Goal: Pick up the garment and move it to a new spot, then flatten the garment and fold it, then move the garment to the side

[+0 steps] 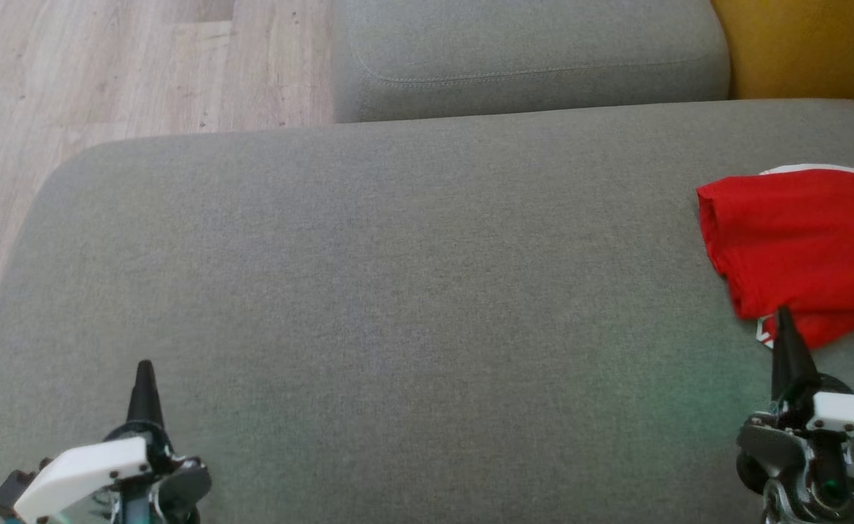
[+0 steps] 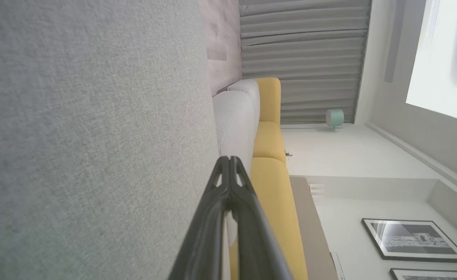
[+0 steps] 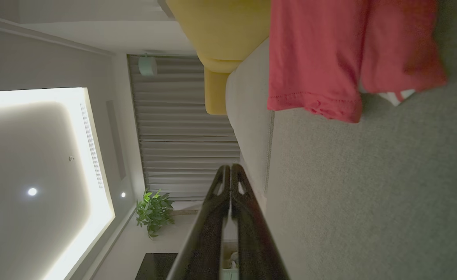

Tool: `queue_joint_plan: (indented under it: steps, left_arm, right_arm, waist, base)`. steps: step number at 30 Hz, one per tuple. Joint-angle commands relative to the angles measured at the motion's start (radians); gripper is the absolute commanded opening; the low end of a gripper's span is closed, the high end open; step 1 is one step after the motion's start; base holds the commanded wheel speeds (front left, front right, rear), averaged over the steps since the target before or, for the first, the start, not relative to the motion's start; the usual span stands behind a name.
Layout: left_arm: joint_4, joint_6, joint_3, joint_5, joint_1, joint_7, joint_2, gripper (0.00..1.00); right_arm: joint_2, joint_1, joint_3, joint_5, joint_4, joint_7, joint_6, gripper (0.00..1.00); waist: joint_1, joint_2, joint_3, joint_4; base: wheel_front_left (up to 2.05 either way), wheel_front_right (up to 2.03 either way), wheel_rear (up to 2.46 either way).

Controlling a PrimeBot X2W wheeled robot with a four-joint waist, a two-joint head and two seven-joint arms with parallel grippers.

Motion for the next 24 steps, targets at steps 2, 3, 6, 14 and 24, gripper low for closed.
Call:
queue_joint_plan:
  steps: [2,3,6,14,24]
  left_arm:
    - [-0.029,-0.014,0.052,-0.045,-0.06,0.017,0.011,0.0]
    - [-0.029,-0.016,0.055,-0.055,-0.061,0.019,0.011,0.0]
    - [-0.029,-0.016,0.056,-0.053,-0.061,0.02,0.01,0.0]
    - [-0.029,-0.016,0.06,-0.051,-0.062,0.023,0.008,0.0]
    - [-0.029,-0.016,0.064,-0.047,-0.062,0.026,0.005,0.0]
  right_arm:
    - [-0.003,-0.055,0.011,0.049,-0.033,0.017,-0.001,0.0]
    - [-0.003,-0.057,0.01,0.059,-0.033,0.02,-0.001,0.0]
    - [-0.002,-0.057,0.009,0.058,-0.033,0.02,-0.001,0.0]
    - [0.0,-0.057,0.006,0.056,-0.033,0.023,-0.001,0.0]
    - [0.002,-0.058,0.003,0.053,-0.033,0.025,-0.001,0.0]
  waist:
    - [0.0,0.0,0.002,-0.001]
    - [0.0,0.0,0.003,-0.001]
    - [0.0,0.0,0.003,-0.001]
    - [0.0,0.0,0.003,-0.001]
    - [0.0,0.0,0.003,-0.001]
  base:
    - [0.0,0.0,0.0]
    - [0.0,0.0,0.0]
    - [0.0,0.0,0.0]
    - [0.0,0.0,0.0]
    - [0.0,0.0,0.0]
